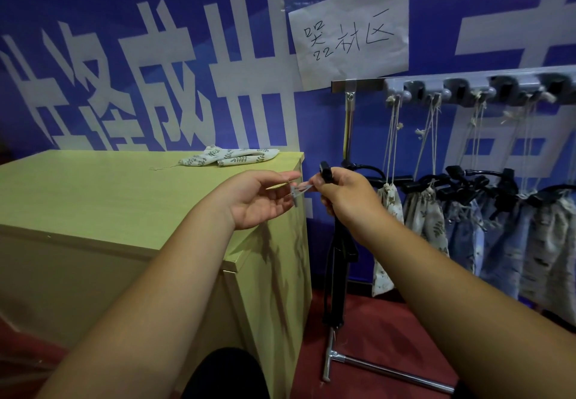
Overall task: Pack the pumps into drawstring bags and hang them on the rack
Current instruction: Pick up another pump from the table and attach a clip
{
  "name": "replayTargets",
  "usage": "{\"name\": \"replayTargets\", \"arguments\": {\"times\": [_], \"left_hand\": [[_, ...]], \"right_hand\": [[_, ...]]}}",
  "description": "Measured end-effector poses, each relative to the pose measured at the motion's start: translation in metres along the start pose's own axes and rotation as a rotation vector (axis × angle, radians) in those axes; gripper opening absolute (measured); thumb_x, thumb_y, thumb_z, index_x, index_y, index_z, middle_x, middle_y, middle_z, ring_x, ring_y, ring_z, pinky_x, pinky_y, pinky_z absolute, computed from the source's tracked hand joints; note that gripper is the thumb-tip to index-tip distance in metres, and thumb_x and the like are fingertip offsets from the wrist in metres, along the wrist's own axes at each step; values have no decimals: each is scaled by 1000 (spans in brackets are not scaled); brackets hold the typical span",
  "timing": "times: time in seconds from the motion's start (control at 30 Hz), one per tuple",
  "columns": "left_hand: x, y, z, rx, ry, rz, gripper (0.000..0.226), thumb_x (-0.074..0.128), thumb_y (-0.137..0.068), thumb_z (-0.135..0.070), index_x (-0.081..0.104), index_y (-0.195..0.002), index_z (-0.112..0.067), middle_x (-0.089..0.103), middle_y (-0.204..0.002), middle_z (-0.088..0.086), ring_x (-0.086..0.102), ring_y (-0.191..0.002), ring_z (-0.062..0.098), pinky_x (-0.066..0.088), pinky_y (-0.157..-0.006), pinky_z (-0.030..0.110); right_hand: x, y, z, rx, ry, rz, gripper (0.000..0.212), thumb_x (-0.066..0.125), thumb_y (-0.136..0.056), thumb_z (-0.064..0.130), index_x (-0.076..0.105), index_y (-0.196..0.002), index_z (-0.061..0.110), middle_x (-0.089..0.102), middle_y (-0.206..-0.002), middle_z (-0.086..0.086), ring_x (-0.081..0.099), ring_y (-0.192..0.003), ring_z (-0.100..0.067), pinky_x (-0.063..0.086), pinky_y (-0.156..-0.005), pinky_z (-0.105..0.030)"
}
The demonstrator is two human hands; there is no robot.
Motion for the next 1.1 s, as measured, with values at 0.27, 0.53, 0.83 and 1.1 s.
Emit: {"name": "replayTargets", "arguments": {"times": [0.27,0.53,0.83,1.1], "left_hand": [[-5,0,12,-51,76,30,31,73,-84,-4,79,-112,5,72,-108,17,68,-84,20,64,-71,28],[0,-2,16,-17,217,55,43,65,-82,10,69,-125,8,72,-108,25,69,-75,19,65,-75,28],[-14,-25,63,-17,-151,-69,43,41,-96,7,63,-132,0,70,-128,18,67,-113,29,58,-91,37],[44,-28,82,270,-743,60,35,79,-93,-10,72,-127,-16,77,-118,-1,71,-102,3,53,-93,18]], "right_hand": [[-1,2,0,-14,31,-3,18,63,-111,21,75,-98,18,69,-64,13,53,-57,-5,44,-65,-30],[2,0,2,-22,27,21,17,60,-112,17,74,-105,11,62,-54,20,52,-48,5,41,-57,-19],[-14,-12,15,-57,-46,-60,15,71,-105,26,81,-98,18,82,-93,2,55,-69,-13,51,-69,-37],[-24,-19,51,-93,34,-94,20,72,-105,35,78,-114,19,82,-106,3,71,-93,-14,61,-79,-33]]}}
Point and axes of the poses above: each hand's wrist, its own y-axis away from the middle knuckle, its own x-axis out of the palm, z = x × y, the point moved 10 cm from there along -y, towards the middle knuckle
